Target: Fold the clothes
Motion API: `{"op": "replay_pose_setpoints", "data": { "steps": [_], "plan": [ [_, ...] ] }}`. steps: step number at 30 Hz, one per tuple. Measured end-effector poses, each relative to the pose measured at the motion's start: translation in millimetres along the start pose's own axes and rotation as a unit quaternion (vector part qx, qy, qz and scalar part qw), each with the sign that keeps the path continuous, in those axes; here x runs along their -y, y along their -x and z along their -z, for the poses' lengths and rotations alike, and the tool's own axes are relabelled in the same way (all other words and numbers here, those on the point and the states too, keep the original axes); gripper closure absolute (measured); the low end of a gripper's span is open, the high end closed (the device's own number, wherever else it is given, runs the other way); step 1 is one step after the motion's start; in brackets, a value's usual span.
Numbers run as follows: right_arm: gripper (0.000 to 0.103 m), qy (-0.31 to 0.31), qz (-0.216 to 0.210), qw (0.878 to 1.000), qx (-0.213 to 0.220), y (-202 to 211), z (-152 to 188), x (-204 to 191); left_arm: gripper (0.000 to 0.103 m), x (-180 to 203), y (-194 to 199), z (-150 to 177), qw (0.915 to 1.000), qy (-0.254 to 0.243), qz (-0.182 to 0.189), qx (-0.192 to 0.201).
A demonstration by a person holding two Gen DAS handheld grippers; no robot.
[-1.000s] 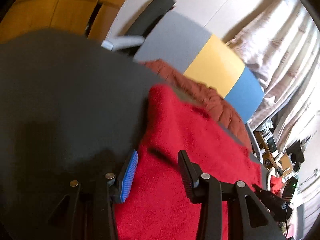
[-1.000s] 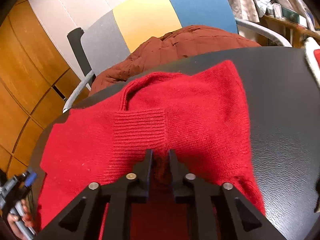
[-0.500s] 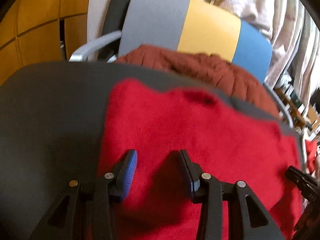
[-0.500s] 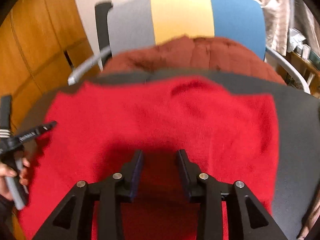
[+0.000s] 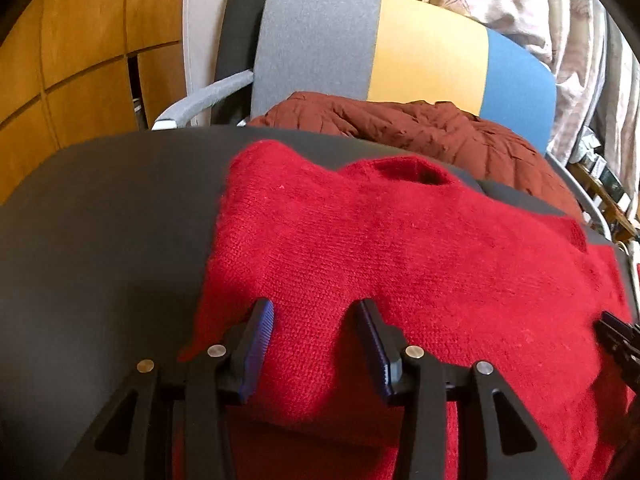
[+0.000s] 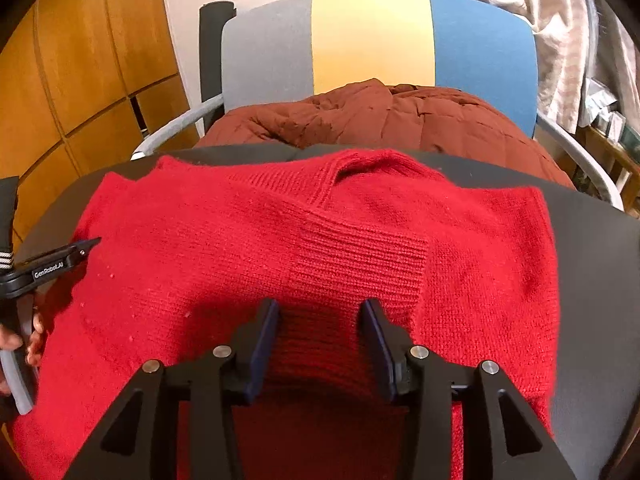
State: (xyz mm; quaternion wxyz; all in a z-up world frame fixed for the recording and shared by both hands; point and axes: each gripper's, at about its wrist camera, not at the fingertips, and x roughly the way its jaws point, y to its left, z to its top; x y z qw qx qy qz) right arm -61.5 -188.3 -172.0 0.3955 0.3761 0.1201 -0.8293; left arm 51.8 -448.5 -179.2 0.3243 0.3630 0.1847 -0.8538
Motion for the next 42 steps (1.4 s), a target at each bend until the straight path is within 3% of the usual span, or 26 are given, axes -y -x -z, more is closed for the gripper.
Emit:
{"op": "replay_pose_setpoints", "data": {
  "steps": [9, 13, 15, 19, 21, 26, 29, 36, 40, 42],
  "plan": [
    [0.057, 0.003, 0.01, 1.0, -0.002, -30, -37, 6, 0.055, 12, -36, -46, 0.999, -0.035, -0.028, 0.0],
    [0.046, -0.001, -0.008, 1.0, -0.013, -14, -38, 6, 0.058, 5, -18, -47, 0.9994, -0.02, -0.029, 0.001],
    [0.046, -0.016, -0.033, 0.999, -0.008, 7, -31, 8, 0.058, 2, 2, -39, 0.9998, -0.012, -0.013, 0.011],
    [0.046, -0.023, -0.084, 0.996, -0.023, 48, 10, 5, 0.058, 0, 48, -5, 0.9991, -0.006, 0.038, 0.016],
    [0.043, -0.024, -0.108, 0.993, -0.035, 65, 32, 3, 0.058, 6, 68, 24, 0.9983, -0.025, 0.052, 0.008],
    [0.038, 0.016, -0.061, 0.997, -0.048, 105, 107, -6, 0.058, 18, 108, 105, 0.9947, -0.086, 0.052, -0.021],
    [0.02, 0.016, -0.04, 0.999, -0.024, 131, 141, -1, 0.058, 10, 132, 141, 0.9952, -0.086, 0.045, -0.004],
    [0.02, -0.059, -0.068, 0.996, -0.004, 176, 166, 26, 0.058, -16, 163, 156, 0.9966, -0.041, 0.072, -0.005],
    [0.019, -0.136, -0.084, 0.987, 0.02, 206, 180, 59, 0.057, -39, 181, 155, 0.998, -0.029, 0.054, 0.014],
    [0.019, -0.165, -0.086, 0.983, 0.003, 208, 194, 77, 0.057, -53, 181, 154, 0.9991, -0.011, 0.041, 0.007]
  ]
}}
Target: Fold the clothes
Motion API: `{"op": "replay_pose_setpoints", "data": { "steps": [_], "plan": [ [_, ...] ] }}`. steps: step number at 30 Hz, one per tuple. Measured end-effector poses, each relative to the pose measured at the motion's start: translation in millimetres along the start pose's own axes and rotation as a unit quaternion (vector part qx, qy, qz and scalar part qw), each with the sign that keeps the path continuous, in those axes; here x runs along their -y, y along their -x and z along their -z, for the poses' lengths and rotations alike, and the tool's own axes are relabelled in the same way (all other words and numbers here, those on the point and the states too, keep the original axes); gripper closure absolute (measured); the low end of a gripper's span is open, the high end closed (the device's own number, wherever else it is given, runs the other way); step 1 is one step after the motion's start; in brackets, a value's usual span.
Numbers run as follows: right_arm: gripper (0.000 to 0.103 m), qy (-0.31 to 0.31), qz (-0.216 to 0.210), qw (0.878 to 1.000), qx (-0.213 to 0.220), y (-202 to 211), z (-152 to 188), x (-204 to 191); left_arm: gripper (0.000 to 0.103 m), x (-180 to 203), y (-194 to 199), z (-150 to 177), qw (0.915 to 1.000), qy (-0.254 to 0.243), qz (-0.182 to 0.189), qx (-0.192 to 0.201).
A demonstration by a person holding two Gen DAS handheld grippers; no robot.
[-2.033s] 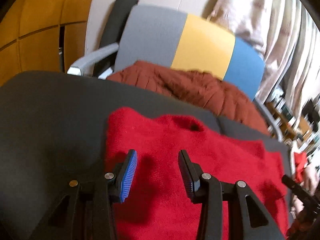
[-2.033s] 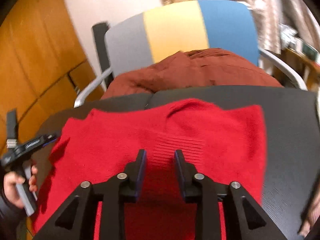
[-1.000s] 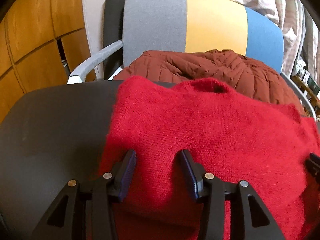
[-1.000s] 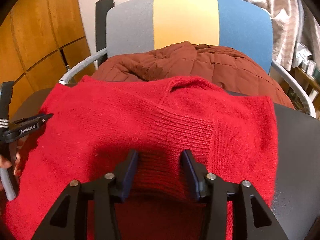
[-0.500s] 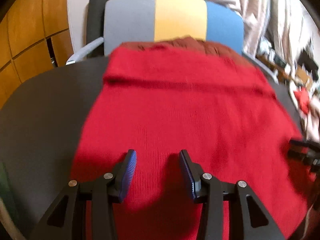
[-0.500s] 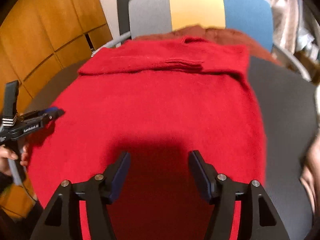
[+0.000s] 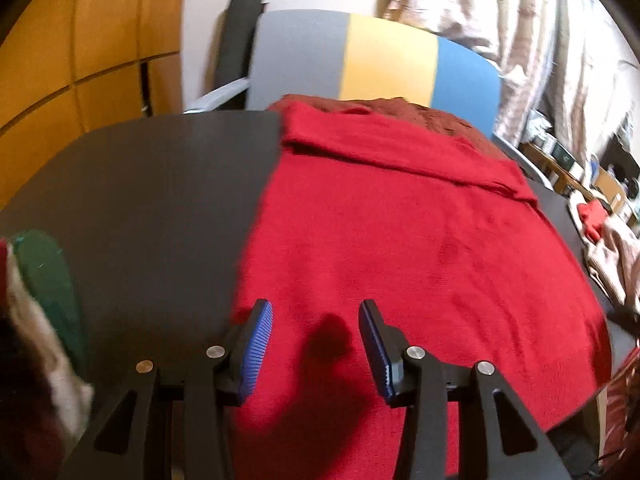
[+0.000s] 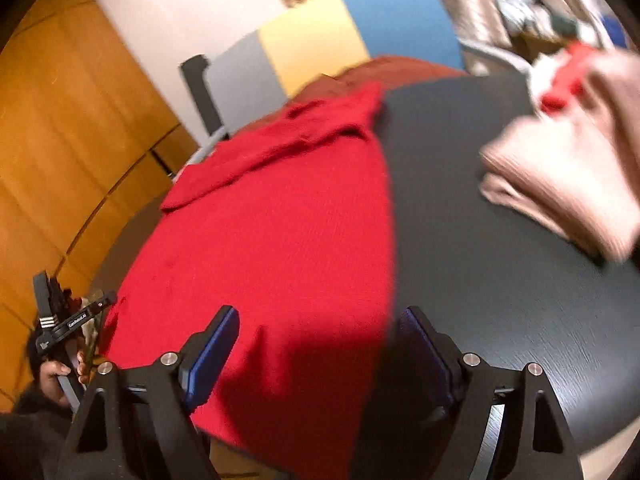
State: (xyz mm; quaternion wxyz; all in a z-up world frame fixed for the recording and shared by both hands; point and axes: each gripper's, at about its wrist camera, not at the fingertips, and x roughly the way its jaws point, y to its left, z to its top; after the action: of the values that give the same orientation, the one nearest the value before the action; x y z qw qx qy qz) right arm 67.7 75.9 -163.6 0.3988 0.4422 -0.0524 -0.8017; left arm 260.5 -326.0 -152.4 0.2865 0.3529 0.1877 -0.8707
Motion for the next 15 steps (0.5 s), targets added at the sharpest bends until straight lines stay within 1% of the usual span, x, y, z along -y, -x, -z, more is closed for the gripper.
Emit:
{"op": "replay_pose_setpoints", "data": {
  "steps": [1, 2, 3, 5, 7, 10, 11, 15],
  "plan": [
    [0.019, -0.008, -0.002, 1.0, -0.008, 0, 4, 5, 0.057, -7, 0, 0, 0.9999, 0.01, -0.008, -0.004],
    [0.019, -0.011, -0.01, 1.0, -0.005, 3, 8, 8, 0.057, -14, -1, -1, 0.9997, 0.019, -0.013, -0.008],
    [0.019, -0.007, -0.017, 1.0, 0.0, 7, 11, 8, 0.057, -19, -1, 0, 0.9995, 0.027, -0.014, -0.01],
    [0.016, 0.003, -0.023, 1.0, -0.008, 5, 16, 3, 0.057, -28, -2, 1, 0.9989, 0.042, -0.013, -0.016],
    [0.01, 0.014, -0.027, 0.999, -0.01, 2, 18, -2, 0.057, -34, -7, 3, 0.9979, 0.057, 0.009, -0.029],
    [0.009, 0.018, -0.041, 0.999, -0.014, -3, 19, -5, 0.057, -37, -11, 8, 0.9961, 0.068, 0.035, -0.044],
    [0.009, 0.019, -0.045, 0.999, -0.016, -4, 20, -6, 0.057, -37, -10, 10, 0.9958, 0.07, 0.041, -0.044],
    [0.009, 0.005, -0.057, 0.998, -0.018, -8, 19, -7, 0.057, -41, -9, 11, 0.9943, 0.074, 0.058, -0.049]
  ]
}}
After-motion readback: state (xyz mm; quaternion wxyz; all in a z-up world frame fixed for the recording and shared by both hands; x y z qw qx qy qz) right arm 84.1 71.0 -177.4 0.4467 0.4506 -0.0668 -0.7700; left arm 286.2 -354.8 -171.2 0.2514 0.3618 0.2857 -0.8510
